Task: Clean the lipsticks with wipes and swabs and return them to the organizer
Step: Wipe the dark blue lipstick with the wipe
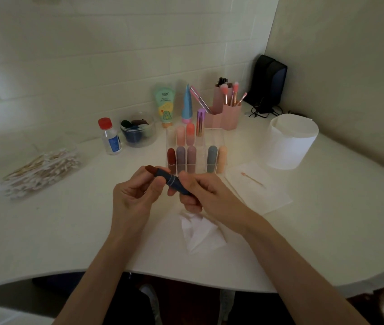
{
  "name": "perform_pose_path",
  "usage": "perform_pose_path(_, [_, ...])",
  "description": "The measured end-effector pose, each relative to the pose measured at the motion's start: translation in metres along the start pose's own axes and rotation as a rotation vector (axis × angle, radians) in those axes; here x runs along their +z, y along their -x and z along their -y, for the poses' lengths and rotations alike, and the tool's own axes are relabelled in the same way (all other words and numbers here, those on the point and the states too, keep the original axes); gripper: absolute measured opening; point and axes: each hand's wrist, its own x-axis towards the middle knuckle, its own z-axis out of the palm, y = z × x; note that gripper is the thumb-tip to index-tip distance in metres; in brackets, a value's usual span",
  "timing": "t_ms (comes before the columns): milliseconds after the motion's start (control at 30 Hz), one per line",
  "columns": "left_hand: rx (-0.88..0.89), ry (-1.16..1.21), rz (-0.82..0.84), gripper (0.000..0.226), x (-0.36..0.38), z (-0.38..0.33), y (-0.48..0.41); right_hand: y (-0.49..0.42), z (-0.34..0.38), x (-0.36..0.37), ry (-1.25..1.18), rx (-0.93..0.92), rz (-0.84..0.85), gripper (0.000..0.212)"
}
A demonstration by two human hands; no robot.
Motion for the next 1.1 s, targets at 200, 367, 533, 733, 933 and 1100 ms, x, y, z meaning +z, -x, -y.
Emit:
perform_pose_path(200, [-0.023,0.016,-0.039,0.02,0.004,-0.003,-0.001,0.001,0.003,-0.002,-0.112,0.13,-0.001,0.049])
perform_pose_path(367, [0.018,-0.044,-0.041,0.023,0.0,0.001,-0.003,-0.002,0.002,0.0,0.117,0.011,-0.15,0.021])
perform_pose_path(533, [0.025,-0.012,-0.003,0.027,-0.001,0.0,-0.002,0.001,-0.001,0.002,0.143,-0.042,-0.031,0.027])
perform_pose_path(733, [0.036,-0.014,0.021,0.032,0.0,-0.004,-0.003,0.001,-0.001,0.0,0.092,-0.024,0.039,0.033])
perform_pose_path(933, [0.015,-0.047,0.086,0.023,0.005,-0.002,-0.005,-0.001,0.0,-0.003,0.102,-0.03,-0.063,0.034])
perform_pose_path(1100, [0.049,-0.098,0.16,0.032,0.003,0.009,-0.008,0.0,0.0,-0.004,0.136,-0.04,-0.072,0.04])
